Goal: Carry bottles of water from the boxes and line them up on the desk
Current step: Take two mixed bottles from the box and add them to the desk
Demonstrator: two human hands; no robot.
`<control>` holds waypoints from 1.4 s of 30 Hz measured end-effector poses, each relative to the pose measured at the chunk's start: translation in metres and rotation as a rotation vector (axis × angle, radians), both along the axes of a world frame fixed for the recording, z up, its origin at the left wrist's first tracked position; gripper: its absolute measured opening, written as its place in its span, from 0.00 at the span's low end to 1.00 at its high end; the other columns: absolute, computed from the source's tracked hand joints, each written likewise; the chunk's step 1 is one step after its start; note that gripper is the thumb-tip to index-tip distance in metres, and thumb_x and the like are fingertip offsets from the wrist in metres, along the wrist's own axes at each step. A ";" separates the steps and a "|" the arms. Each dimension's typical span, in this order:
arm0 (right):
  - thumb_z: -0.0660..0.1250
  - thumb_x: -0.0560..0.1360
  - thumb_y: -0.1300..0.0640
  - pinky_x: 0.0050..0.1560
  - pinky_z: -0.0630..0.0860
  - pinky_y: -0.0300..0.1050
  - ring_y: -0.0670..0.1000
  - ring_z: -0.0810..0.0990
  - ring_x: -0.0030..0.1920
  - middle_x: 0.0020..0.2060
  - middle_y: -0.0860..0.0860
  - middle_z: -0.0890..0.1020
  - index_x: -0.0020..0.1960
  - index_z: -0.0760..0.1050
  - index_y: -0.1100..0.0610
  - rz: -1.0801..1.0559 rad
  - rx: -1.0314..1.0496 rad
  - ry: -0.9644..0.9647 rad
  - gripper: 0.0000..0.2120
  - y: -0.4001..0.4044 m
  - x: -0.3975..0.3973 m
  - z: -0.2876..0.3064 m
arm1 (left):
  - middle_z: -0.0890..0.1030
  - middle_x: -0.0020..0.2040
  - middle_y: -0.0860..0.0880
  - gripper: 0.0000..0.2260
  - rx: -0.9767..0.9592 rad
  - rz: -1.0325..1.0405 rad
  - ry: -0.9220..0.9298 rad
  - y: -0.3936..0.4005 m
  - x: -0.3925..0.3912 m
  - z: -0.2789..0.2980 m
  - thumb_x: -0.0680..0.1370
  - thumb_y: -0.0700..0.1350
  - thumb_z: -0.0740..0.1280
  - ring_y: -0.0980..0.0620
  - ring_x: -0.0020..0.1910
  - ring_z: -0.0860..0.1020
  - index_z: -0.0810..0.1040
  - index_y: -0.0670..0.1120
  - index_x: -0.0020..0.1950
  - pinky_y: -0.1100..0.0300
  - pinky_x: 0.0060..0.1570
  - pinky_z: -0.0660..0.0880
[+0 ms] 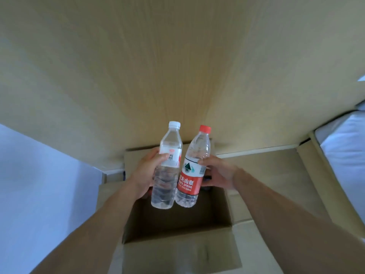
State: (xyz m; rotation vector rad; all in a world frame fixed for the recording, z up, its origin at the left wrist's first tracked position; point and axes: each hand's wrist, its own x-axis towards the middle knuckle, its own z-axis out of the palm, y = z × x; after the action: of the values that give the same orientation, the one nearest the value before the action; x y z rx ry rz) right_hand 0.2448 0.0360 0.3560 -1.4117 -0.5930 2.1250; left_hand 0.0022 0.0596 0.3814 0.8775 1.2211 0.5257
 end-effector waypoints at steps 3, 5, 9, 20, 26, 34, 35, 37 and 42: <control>0.79 0.60 0.48 0.59 0.78 0.61 0.60 0.81 0.60 0.60 0.58 0.81 0.68 0.73 0.55 -0.054 -0.010 0.024 0.38 -0.010 -0.001 0.037 | 0.84 0.51 0.40 0.23 -0.042 0.066 -0.049 -0.001 0.004 0.032 0.77 0.53 0.68 0.42 0.48 0.84 0.75 0.41 0.67 0.47 0.50 0.78; 0.77 0.63 0.48 0.57 0.79 0.60 0.60 0.83 0.57 0.58 0.59 0.82 0.68 0.73 0.57 -0.114 -0.008 0.046 0.35 -0.017 -0.001 0.056 | 0.84 0.47 0.41 0.18 -0.089 0.072 -0.109 0.000 0.006 0.052 0.79 0.53 0.66 0.43 0.44 0.84 0.80 0.41 0.61 0.47 0.50 0.79; 0.73 0.67 0.48 0.52 0.80 0.56 0.59 0.83 0.54 0.57 0.61 0.82 0.69 0.71 0.61 -0.214 0.001 0.069 0.34 -0.030 0.001 0.085 | 0.82 0.41 0.42 0.16 -0.200 0.032 -0.236 0.002 0.010 0.087 0.77 0.55 0.69 0.45 0.38 0.81 0.81 0.42 0.54 0.50 0.45 0.79; 0.79 0.57 0.46 0.53 0.80 0.55 0.57 0.83 0.49 0.51 0.59 0.84 0.65 0.73 0.59 -0.344 0.052 0.039 0.40 -0.067 -0.013 0.138 | 0.82 0.55 0.40 0.28 -0.020 -0.169 -0.168 -0.006 0.013 0.124 0.70 0.44 0.77 0.44 0.47 0.83 0.71 0.44 0.67 0.48 0.48 0.80; 0.73 0.69 0.48 0.61 0.76 0.60 0.59 0.82 0.48 0.49 0.60 0.83 0.61 0.74 0.60 -0.435 0.012 0.088 0.25 -0.104 -0.011 0.150 | 0.83 0.50 0.43 0.27 0.024 -0.323 -0.244 -0.021 0.029 0.135 0.68 0.47 0.77 0.47 0.45 0.82 0.74 0.44 0.64 0.52 0.46 0.81; 0.74 0.69 0.49 0.64 0.74 0.60 0.59 0.80 0.54 0.57 0.61 0.80 0.70 0.70 0.61 -0.684 0.081 0.094 0.33 -0.180 0.017 0.165 | 0.84 0.45 0.40 0.22 -0.340 -0.517 -0.395 -0.053 0.080 0.133 0.72 0.51 0.67 0.45 0.41 0.84 0.75 0.40 0.63 0.51 0.42 0.80; 0.73 0.70 0.49 0.63 0.75 0.59 0.59 0.81 0.54 0.58 0.61 0.81 0.70 0.70 0.61 -0.710 0.083 0.093 0.33 -0.190 0.021 0.167 | 0.84 0.47 0.40 0.23 -0.331 -0.544 -0.391 -0.059 0.087 0.131 0.73 0.51 0.66 0.44 0.43 0.84 0.76 0.41 0.64 0.51 0.43 0.81; 0.72 0.71 0.49 0.57 0.79 0.58 0.59 0.83 0.51 0.56 0.60 0.82 0.69 0.71 0.61 -0.771 0.094 0.083 0.31 -0.217 0.031 0.171 | 0.84 0.51 0.40 0.21 -0.312 -0.630 -0.392 -0.077 0.104 0.133 0.76 0.51 0.65 0.43 0.47 0.84 0.76 0.41 0.65 0.50 0.47 0.81; 0.70 0.72 0.49 0.51 0.80 0.54 0.58 0.84 0.48 0.52 0.59 0.83 0.65 0.74 0.61 -0.969 0.130 0.076 0.25 -0.302 0.054 0.180 | 0.81 0.60 0.37 0.27 -0.167 -0.780 -0.294 -0.138 0.146 0.140 0.77 0.54 0.71 0.39 0.55 0.83 0.70 0.42 0.70 0.43 0.51 0.81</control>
State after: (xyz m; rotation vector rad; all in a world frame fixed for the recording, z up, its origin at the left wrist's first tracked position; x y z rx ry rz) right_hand 0.2989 -0.2660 0.5362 -1.1808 0.0225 1.3186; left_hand 0.1486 -0.0779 0.5213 1.0073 0.5708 -0.0795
